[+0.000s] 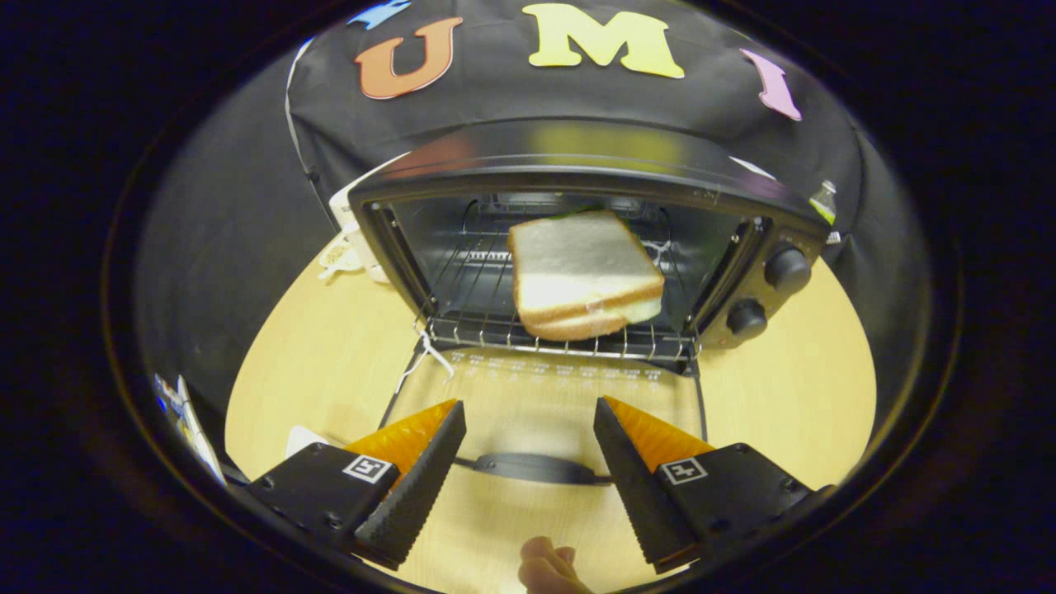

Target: Open the toaster oven, put the food inside, and close the toaster oven door.

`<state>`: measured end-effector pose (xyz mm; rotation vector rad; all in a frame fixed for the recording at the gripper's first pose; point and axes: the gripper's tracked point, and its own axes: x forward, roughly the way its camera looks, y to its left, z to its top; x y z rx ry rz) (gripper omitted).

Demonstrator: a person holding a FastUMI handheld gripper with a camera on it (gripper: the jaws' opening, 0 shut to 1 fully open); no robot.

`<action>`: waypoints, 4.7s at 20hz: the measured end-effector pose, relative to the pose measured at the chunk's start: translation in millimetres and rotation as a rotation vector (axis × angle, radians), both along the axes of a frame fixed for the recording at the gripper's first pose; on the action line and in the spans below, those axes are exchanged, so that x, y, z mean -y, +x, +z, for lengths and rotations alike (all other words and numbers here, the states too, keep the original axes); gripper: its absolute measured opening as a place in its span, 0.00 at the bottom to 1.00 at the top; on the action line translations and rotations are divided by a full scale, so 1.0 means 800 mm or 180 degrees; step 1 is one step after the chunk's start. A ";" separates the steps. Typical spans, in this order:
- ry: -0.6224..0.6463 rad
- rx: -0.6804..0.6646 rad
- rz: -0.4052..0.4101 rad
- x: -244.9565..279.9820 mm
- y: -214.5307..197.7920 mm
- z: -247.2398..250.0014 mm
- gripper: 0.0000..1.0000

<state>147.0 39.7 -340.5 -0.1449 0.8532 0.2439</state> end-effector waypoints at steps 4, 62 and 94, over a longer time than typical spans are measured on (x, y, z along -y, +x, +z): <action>0.0093 0.0161 -0.0167 0.007 -0.035 -0.014 1.00; 0.0155 0.1877 -0.0148 0.014 -0.076 0.152 0.99; 0.0321 0.2930 -0.0477 0.099 -0.243 0.414 0.98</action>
